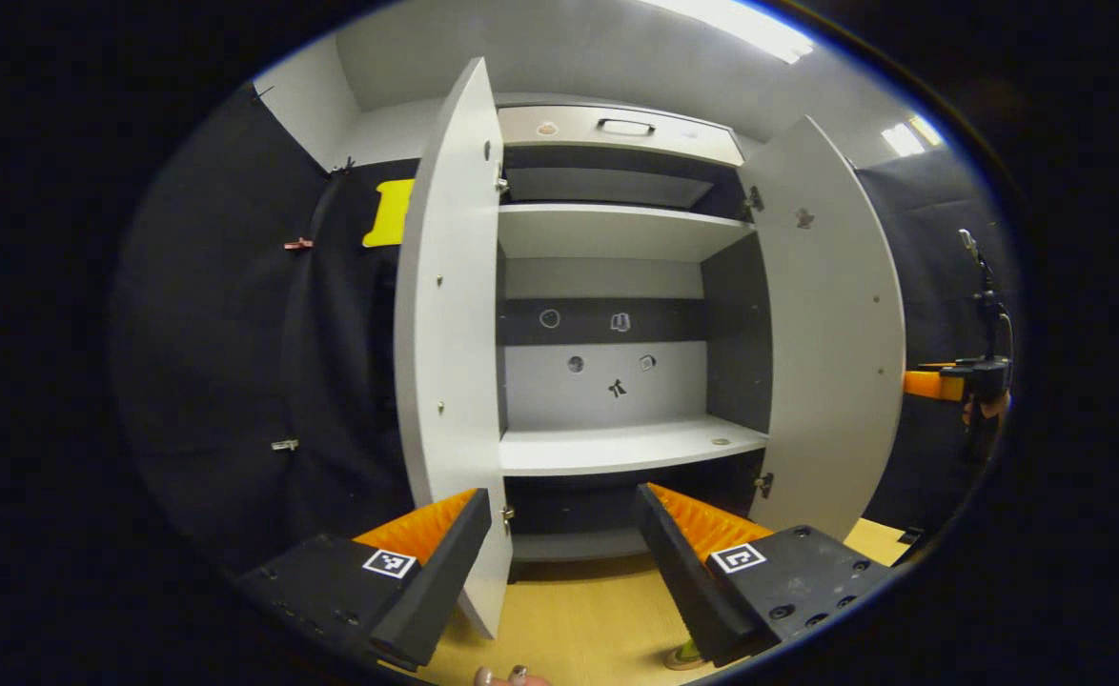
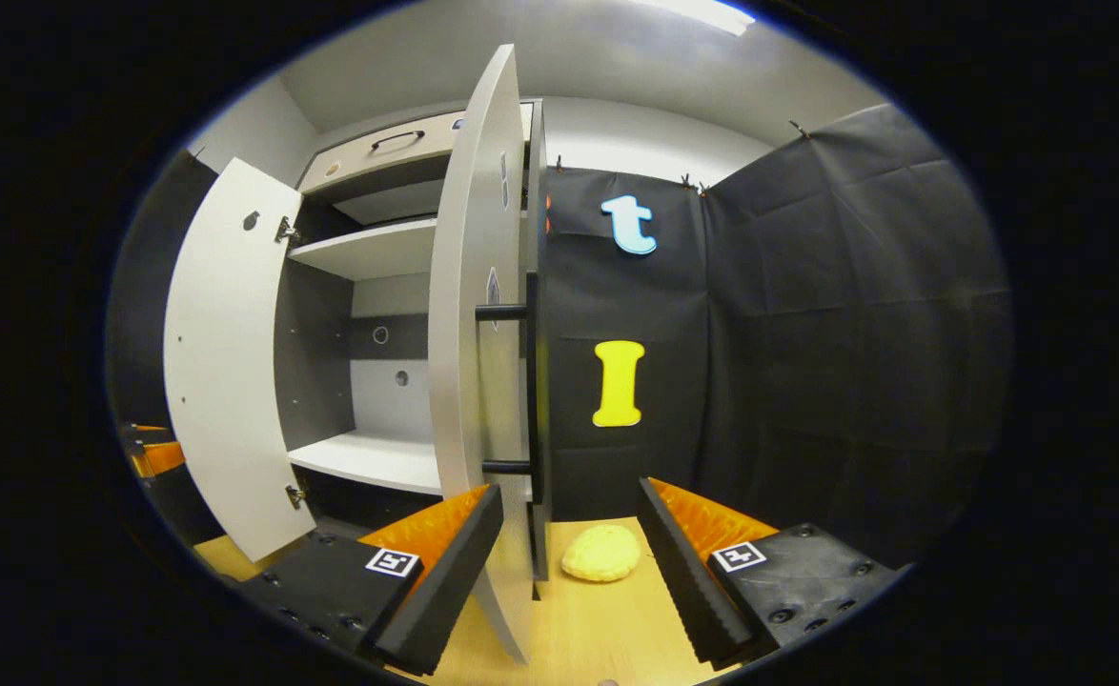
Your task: Grasp the bottle in the cabinet with the left hand and place it on the coaster, then close the right door with the right hand and the left door with the left hand.
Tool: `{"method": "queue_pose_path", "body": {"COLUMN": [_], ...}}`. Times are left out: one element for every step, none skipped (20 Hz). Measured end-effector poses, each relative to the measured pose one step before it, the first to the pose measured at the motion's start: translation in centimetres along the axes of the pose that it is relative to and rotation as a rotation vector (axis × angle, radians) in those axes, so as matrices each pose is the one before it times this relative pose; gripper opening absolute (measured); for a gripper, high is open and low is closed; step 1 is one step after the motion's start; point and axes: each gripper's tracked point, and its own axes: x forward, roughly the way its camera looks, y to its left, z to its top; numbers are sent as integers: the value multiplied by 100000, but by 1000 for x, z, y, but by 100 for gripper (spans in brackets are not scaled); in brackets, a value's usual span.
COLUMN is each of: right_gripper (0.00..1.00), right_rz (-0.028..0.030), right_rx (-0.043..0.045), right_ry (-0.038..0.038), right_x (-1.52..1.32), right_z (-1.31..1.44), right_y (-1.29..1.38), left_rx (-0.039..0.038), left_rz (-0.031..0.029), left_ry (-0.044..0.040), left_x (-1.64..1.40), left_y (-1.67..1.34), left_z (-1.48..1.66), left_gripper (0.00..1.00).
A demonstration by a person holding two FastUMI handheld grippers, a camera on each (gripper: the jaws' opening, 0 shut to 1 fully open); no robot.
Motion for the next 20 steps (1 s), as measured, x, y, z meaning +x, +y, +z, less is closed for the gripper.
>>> {"method": "queue_pose_path", "body": {"right_gripper": [96,96,96,96,96,96,96,96,96,96,96,96,96,96,96,96,96,96,96,96], "right_rz": [3975,3395,3454,3456,3330,3088,2737,2480,1747,1319,1316,1230,1307,1270,1212,1105,1380,1084,1157,560], "right_rx": [-517,-1293,-1018,230,1342,1300,254,-631,-801,-546,7,622,854,868,274,131,-81,-62,505,219], "right_ry": [638,532,385,415,641,372,273,33,81,-158,-129,15,25,-256,188,22,-215,-237,-127,-1125], "right_x": [478,262,259,257,239,328,464,494,432,402,452,532,428,631,746,854,952,904,709,445], "right_z": [26,66,40,8,-113,-160,-114,-61,-45,20,-65,-52,-143,31,-162,-128,-59,-33,92,315], "right_y": [242,481,572,767,700,854,897,898,739,607,599,615,645,676,663,741,852,816,814,737], "left_rx": [181,-599,-1114,-902,-434,-25,284,539,879,1071,910,577,226,72,90,218,453,338,-179,-829], "left_rz": [2960,2007,1351,1428,1439,1551,1356,1106,880,917,873,738,636,518,470,744,680,1057,497,-344], "left_ry": [84,431,401,157,320,398,163,204,164,359,364,522,382,221,359,1021,1575,866,387,8], "left_x": [-217,-166,-171,-208,-52,-7,-73,-121,-87,-152,-160,-233,-112,-68,-4,106,244,126,261,374], "left_y": [599,371,314,341,520,449,426,216,203,389,444,467,417,418,535,577,646,694,702,628], "left_z": [56,-52,5,-32,18,-131,37,35,102,-63,-53,-231,-27,-41,24,-274,-331,-219,50,94], "left_gripper": [96,96,96,96,96,96,96,96,96,96,96,96,96,96,96,96,96,96,96,96]}}
